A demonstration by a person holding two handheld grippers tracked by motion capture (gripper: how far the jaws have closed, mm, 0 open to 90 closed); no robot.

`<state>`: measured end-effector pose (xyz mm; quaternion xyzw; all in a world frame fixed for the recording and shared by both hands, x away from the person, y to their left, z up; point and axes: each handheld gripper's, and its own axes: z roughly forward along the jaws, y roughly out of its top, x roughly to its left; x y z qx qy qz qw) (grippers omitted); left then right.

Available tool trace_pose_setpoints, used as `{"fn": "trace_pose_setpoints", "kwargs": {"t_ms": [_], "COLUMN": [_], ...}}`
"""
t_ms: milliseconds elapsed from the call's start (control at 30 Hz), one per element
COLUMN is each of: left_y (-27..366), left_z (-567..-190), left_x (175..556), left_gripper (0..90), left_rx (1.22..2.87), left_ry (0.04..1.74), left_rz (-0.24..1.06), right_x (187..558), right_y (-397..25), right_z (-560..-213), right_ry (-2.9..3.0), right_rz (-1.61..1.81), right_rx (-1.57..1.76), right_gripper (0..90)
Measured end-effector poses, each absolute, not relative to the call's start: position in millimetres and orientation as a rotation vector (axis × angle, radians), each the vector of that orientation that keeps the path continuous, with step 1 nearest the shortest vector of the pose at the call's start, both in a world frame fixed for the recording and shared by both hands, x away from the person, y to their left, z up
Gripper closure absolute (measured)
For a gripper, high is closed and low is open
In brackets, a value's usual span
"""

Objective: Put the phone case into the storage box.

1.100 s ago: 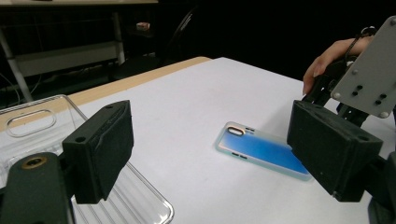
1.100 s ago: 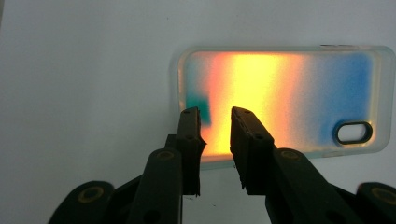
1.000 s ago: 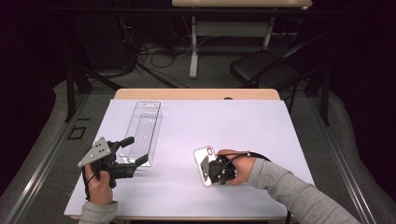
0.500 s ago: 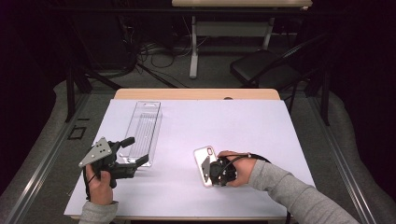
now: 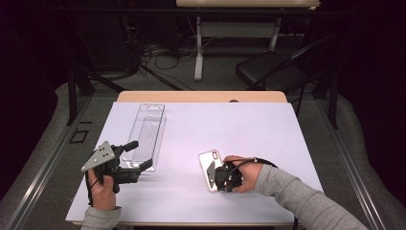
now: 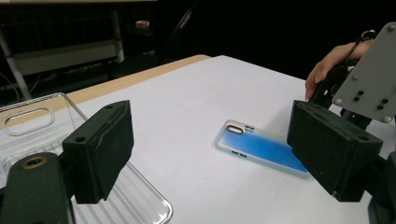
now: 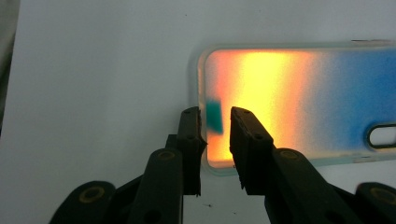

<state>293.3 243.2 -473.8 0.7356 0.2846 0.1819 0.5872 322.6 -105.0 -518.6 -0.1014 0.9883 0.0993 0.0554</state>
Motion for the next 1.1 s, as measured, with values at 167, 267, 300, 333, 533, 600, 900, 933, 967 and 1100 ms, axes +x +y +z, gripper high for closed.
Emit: {"fn": "trace_pose_setpoints", "kwargs": {"t_ms": [167, 267, 300, 333, 533, 600, 900, 933, 967, 1100], "left_y": [243.1, 243.3, 243.1, 243.2, 243.2, 243.2, 243.0, 242.9, 242.9, 242.9], "left_z": [-474.0, -474.0, -474.1, -474.1, -474.2, -474.3, -474.9, -475.0, -475.0, -475.0], "left_x": [293.3, 293.5, 293.4, 293.3, 293.3, 293.5, 293.9, 294.0, 294.0, 293.9], "left_gripper": [14.9, 14.9, 14.9, 14.9, 14.9, 14.9, 14.9, 14.9, 14.9, 14.9], "left_rx": [1.715, 1.717, 1.715, 1.715, 1.715, 1.718, 1.717, 1.718, 1.718, 1.717], "left_ry": [0.663, 0.663, 0.664, 0.664, 0.665, 0.664, 0.661, 0.662, 0.662, 0.661], "left_rz": [0.423, 0.420, 0.423, 0.422, 0.422, 0.420, 0.415, 0.414, 0.414, 0.414], "right_x": [322.2, 321.9, 321.9, 322.1, 322.2, 321.5, 321.5, 321.4, 321.4, 320.9], "right_y": [-104.7, -104.4, -104.3, -104.1, -103.4, -103.4, -102.6, -102.5, -102.5, -102.4], "right_z": [-521.4, -522.9, -523.4, -523.7, -525.1, -525.7, -526.5, -526.5, -526.5, -526.4], "right_ry": [3.003, 3.002, 3.002, 3.001, 2.993, 2.997, 3.003, 3.003, 3.003, 3.003], "right_rz": [0.288, 0.277, 0.273, 0.271, 0.257, 0.251, 0.242, 0.241, 0.241, 0.239], "right_rx": [-0.317, -0.322, -0.325, -0.328, -0.352, -0.343, -0.359, -0.366, -0.366, -0.378], "right_gripper": [74.1, 74.7, 75.0, 75.3, 76.6, 77.3, 79.6, 80.1, 80.1, 82.0]}}
